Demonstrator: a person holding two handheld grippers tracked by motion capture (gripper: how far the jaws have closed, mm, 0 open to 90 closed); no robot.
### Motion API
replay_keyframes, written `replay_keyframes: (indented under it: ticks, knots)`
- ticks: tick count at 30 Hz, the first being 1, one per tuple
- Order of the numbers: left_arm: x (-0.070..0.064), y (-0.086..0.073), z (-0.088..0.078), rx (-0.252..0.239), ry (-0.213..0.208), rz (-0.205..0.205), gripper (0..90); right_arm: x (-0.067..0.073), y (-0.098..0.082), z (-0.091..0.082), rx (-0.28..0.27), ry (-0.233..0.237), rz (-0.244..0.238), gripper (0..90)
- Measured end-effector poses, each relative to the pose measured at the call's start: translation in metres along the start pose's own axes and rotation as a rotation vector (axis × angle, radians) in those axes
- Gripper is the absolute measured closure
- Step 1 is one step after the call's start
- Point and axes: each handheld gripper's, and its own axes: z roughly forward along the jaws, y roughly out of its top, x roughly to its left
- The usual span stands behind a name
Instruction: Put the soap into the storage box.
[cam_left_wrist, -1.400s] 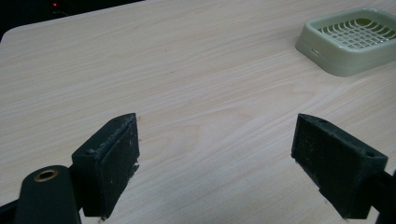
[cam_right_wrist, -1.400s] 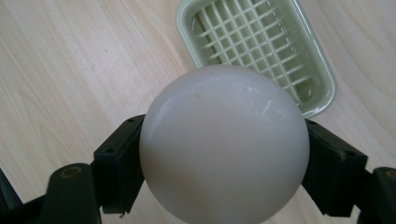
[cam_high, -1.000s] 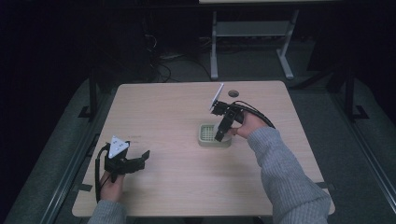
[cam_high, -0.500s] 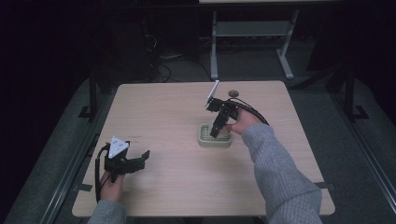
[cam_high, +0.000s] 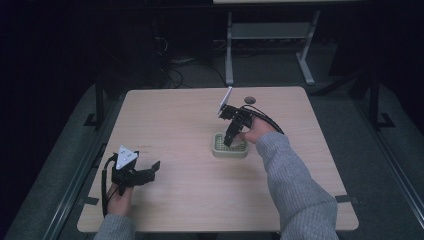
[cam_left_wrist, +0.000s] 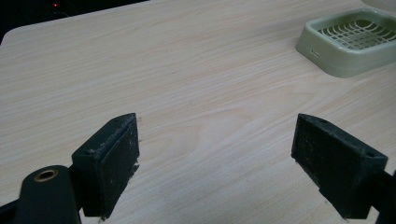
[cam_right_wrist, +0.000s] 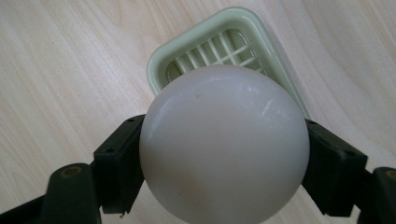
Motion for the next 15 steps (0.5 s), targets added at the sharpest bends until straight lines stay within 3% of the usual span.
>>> replay_keyframes:
  ticks: [15]
  knots:
    - [0.0,0.0,0.0,-0.001,0.0,0.0,14.8,-0.005,0.005,0.017,0.023,-0.014,0.042,23.0]
